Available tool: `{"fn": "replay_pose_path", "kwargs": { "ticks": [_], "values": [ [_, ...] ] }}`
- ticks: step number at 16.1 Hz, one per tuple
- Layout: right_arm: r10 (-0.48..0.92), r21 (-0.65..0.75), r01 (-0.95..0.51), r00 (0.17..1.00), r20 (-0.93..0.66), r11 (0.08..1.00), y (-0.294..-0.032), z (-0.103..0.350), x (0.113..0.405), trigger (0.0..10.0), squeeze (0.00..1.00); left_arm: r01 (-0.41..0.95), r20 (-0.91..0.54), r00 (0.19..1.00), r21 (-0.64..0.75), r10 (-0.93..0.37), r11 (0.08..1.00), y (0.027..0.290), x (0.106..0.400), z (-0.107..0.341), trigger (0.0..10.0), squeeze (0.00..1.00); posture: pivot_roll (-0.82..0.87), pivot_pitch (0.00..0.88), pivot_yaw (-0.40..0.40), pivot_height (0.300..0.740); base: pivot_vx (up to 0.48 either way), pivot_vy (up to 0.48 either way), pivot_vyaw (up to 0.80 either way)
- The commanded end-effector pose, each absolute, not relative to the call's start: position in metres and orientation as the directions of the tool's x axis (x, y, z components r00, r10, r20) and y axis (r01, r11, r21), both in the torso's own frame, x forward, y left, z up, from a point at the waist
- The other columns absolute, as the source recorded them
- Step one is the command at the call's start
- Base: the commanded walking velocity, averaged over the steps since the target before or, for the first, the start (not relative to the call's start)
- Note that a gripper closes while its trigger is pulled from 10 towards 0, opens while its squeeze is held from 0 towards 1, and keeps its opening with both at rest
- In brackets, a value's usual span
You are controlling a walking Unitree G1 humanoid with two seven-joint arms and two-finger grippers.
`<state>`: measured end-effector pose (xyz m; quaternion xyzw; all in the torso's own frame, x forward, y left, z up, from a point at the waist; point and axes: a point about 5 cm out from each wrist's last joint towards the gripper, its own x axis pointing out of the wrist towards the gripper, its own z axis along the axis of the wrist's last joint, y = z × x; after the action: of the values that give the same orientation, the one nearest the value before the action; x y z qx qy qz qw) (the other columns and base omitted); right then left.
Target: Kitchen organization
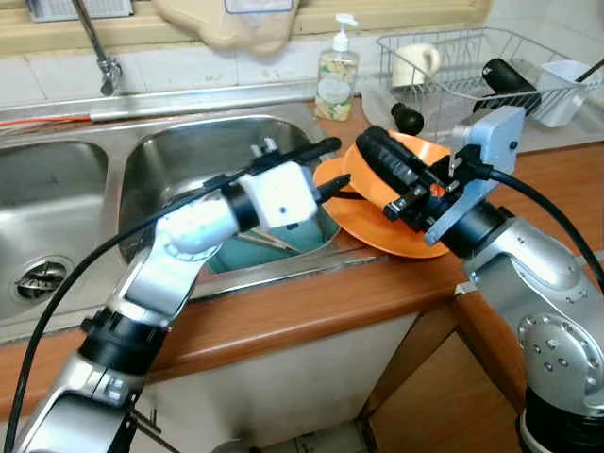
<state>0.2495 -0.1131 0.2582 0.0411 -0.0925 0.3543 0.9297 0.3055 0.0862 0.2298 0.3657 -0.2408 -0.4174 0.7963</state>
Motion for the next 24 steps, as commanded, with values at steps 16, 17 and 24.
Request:
{"fn": "replay_pose_path", "kwargs": {
  "ticks": [16, 17, 24],
  "values": [
    [0.422, 0.439, -0.518, 0.854, 0.303, 0.734, -0.153, 0.253, 0.259, 0.0, 0.00, 0.475, 0.164, 0.562, 0.738, -0.811, 0.479, 0.093, 0.311, 0.230, 10.0, 0.00, -0.08, 0.000, 0.023, 0.740, 0.000, 0.000, 0.00],
    [0.419, 0.409, -0.502, 0.864, 0.280, 0.763, -0.155, 0.251, 0.259, 0.0, 0.00, 0.482, 0.161, 0.573, 0.726, -0.803, 0.490, 0.096, 0.309, 0.227, 10.0, 0.00, -0.08, 0.000, 0.023, 0.740, 0.000, 0.000, 0.00],
    [0.175, 0.216, -0.220, 0.962, 0.210, 0.951, -0.174, 0.237, 0.256, 10.0, 1.00, 0.539, 0.131, 0.676, 0.584, -0.726, 0.607, 0.120, 0.285, 0.200, 10.0, 0.00, -0.09, 0.000, 0.020, 0.740, 0.000, 0.000, 0.00]
  ]
}}
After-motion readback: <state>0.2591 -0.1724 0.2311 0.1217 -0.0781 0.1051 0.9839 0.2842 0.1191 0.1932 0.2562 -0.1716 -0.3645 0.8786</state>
